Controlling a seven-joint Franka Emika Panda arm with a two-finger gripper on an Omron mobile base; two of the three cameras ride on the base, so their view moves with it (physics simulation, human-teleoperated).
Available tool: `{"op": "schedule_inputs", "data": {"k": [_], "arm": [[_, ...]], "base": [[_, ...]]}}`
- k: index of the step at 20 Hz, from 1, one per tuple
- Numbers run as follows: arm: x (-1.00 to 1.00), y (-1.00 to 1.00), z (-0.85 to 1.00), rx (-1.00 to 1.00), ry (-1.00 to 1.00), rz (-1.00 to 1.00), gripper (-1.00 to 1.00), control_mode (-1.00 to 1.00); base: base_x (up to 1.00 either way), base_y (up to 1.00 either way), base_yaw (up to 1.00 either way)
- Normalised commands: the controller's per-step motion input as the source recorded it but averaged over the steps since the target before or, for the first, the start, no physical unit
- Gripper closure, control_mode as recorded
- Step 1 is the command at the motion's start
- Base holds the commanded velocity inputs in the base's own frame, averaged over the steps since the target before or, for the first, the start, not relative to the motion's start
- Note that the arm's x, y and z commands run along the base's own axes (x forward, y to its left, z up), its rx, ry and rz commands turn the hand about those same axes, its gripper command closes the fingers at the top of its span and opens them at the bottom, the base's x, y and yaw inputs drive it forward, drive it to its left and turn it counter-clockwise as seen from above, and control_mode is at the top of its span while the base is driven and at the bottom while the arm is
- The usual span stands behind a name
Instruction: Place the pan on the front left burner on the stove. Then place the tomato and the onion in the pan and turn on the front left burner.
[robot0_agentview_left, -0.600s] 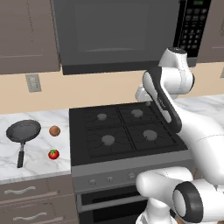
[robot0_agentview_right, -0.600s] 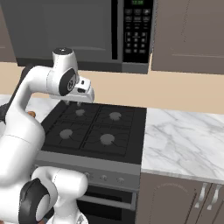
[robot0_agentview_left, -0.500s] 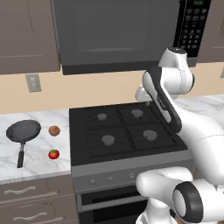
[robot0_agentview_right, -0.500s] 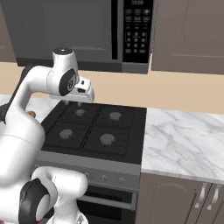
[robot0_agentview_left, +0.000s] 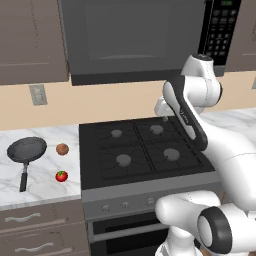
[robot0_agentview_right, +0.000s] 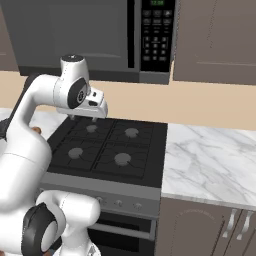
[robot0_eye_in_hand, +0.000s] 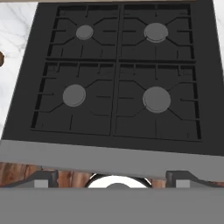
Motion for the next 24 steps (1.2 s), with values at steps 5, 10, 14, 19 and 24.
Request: {"op": "schedule_inputs", "data": {"k": [5, 10, 14, 19, 24], "arm": [[-0.18, 0.01, -0.10, 0.01, 0.00, 0.00, -1.00, -1.00], [-0.20, 0.08, -0.12, 0.03, 0.00, 0.01, -1.00, -1.00], [-0.15, 0.18, -0.12, 0.02, 0.00, 0.00, -1.00, -1.00], [-0.04, 0.38, -0.03, 0.00, 0.00, 0.00, -1.00, -1.00], [0.00, 0.53, 0.00, 0.00, 0.00, 0.00, -1.00, -1.00]], "base": [[0.00, 0.00, 0.00], [0.00, 0.00, 0.00], [0.00, 0.00, 0.00], [0.00, 0.00, 0.00], [0.00, 0.00, 0.00]]}}
